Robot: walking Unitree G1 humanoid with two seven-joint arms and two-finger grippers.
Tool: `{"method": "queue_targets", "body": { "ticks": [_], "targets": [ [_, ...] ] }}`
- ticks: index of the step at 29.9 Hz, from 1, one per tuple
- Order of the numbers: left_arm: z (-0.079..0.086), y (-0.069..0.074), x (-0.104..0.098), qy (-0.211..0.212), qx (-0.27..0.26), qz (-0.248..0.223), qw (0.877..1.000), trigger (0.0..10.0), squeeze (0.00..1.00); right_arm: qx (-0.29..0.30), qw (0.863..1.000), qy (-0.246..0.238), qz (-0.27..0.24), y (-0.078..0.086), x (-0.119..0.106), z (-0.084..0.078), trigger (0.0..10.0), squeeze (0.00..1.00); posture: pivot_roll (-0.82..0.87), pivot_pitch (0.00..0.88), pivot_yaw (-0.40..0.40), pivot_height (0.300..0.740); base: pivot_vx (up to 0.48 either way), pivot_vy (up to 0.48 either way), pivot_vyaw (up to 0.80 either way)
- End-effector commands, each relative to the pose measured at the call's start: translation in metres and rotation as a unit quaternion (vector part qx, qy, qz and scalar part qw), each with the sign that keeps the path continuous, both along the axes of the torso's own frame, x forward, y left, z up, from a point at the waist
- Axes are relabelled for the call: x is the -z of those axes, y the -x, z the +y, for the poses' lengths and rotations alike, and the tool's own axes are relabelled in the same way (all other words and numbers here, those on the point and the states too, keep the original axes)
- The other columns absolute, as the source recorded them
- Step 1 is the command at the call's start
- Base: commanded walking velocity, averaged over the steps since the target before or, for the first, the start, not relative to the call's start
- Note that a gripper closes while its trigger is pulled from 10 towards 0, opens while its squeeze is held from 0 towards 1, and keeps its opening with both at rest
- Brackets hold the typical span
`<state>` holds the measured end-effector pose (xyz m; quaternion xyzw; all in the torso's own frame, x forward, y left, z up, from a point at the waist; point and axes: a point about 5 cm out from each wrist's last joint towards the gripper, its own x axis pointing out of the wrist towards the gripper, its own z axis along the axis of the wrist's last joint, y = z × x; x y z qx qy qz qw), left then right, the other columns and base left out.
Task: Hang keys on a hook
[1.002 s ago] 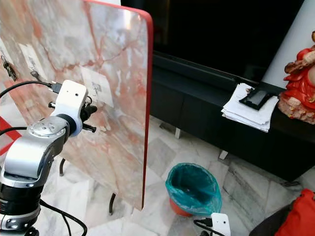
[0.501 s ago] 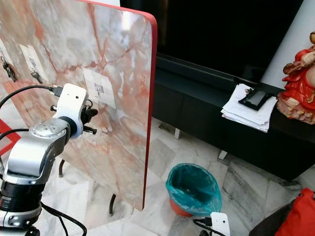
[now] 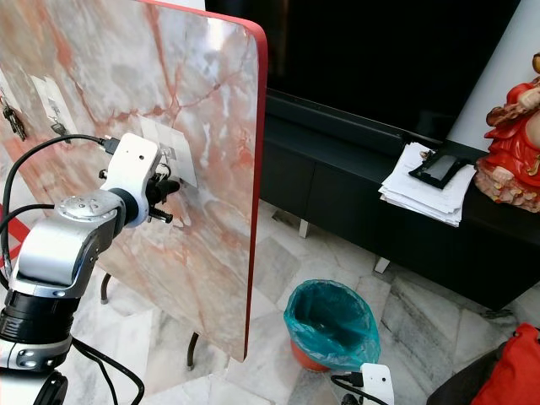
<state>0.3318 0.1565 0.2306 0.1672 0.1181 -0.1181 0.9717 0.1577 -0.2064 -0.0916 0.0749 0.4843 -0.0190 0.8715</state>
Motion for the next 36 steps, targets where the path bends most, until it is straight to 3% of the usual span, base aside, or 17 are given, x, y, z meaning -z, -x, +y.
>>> {"method": "queue_targets", "body": {
  "ticks": [1, 17, 36],
  "targets": [
    [-0.005, -0.001, -0.005, -0.01, 0.01, -0.002, 1.0, 10.0, 0.0, 0.007, 1.0, 0.003, -0.002, -0.001, -0.001, -0.003, 10.0, 0.0, 0.0, 0.0, -0.087, 0.74, 0.0, 0.0, 0.0],
    [-0.002, -0.001, 0.0, 0.009, 0.0, 0.023, 1.0, 10.0, 0.0, 0.009, 1.0, 0.001, -0.002, -0.001, -0.001, -0.003, 10.0, 0.0, 0.0, 0.0, -0.086, 0.74, 0.0, 0.0, 0.0],
    [0.0, -0.002, -0.012, 0.001, -0.014, -0.005, 1.0, 10.0, 0.0, 0.007, 1.0, 0.001, -0.003, -0.001, -0.001, -0.003, 10.0, 0.0, 0.01, 0.0, -0.091, 0.74, 0.0, 0.0, 0.0]
  ]
}}
